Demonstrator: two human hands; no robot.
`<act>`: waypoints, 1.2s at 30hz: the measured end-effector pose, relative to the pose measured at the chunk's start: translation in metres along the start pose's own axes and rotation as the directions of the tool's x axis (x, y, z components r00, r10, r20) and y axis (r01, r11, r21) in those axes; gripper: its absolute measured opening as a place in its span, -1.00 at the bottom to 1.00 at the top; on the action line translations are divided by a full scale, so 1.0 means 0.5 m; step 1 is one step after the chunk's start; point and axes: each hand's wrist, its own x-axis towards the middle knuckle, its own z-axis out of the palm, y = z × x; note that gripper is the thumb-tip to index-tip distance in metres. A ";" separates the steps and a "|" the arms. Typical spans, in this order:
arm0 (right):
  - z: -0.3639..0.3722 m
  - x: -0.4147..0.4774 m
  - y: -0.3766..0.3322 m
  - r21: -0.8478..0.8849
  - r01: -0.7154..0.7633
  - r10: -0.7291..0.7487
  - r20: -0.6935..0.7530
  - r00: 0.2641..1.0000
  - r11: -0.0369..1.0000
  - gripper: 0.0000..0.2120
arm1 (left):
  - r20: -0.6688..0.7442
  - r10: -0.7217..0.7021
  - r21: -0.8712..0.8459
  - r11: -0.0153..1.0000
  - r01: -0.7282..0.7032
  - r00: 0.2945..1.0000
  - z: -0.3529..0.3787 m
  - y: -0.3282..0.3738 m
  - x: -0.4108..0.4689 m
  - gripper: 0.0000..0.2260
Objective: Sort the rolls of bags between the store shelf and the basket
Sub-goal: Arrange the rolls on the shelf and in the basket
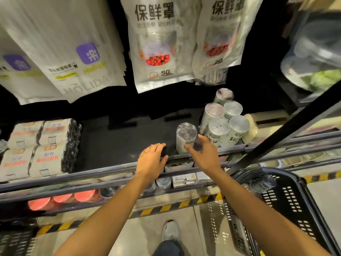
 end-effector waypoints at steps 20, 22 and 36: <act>-0.410 -0.423 0.300 -0.414 -0.139 0.095 -0.126 0.987 0.899 -0.46 | 0.227 0.472 0.198 0.834 -0.515 0.852 0.014 0.519 -0.237 -0.53; -0.437 -0.437 0.335 -0.391 -0.181 0.131 -0.150 0.980 0.903 -0.47 | 0.253 0.513 0.190 0.805 -0.562 0.820 0.037 0.563 -0.236 -0.54; -0.527 -0.294 0.571 -0.397 -0.433 0.428 -0.105 0.898 0.809 -0.43 | 0.434 0.453 0.087 0.839 -0.537 0.779 0.297 0.715 -0.056 -0.51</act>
